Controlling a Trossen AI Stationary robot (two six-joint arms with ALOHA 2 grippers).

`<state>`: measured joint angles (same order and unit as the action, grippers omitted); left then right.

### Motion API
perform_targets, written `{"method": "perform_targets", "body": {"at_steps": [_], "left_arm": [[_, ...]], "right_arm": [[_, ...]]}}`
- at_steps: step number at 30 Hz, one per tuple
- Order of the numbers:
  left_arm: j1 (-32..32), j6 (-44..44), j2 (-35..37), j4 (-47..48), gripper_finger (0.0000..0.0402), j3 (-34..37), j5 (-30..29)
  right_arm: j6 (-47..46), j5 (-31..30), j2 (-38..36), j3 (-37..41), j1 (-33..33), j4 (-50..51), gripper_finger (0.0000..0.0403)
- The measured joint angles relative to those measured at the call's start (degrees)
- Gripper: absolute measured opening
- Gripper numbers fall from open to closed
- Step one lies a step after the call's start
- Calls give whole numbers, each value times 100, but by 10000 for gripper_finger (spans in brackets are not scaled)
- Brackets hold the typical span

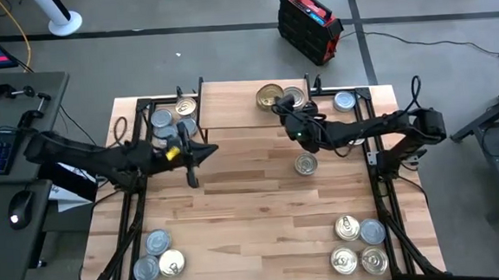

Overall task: Stack canned seafood by type on shelf
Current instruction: Stack the green tuna can on top of the other green tuna can on the shelf

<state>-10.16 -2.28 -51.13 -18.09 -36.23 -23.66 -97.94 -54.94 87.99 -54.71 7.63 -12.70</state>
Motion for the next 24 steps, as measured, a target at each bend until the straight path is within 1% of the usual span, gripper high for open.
{"method": "perform_targets", "body": {"at_steps": [3,6,10,13,15,17,20,24], "left_arm": [[290,152,386,824,0,-155,566],[495,159,762,1361,0,-188,945],[622,161,1220,1843,0,-197,1069],[648,214,1494,2206,0,-195,1069],[645,222,1613,2301,0,-195,1069],[645,222,1688,2429,0,-195,1069],[645,220,1741,2494,0,-197,1069],[645,309,1735,2499,0,-195,1069]], "right_arm": [[-90,111,254,-427,42,303,109],[-307,104,498,-931,66,1058,109],[-1125,287,657,-1549,136,2471,109],[-1532,329,695,-1862,182,3364,134],[-1618,332,717,-1996,228,3531,154],[-1573,383,717,-2068,291,3571,166],[-1351,608,732,-2067,369,3288,171],[-1202,927,739,-2057,451,3396,173]]}}
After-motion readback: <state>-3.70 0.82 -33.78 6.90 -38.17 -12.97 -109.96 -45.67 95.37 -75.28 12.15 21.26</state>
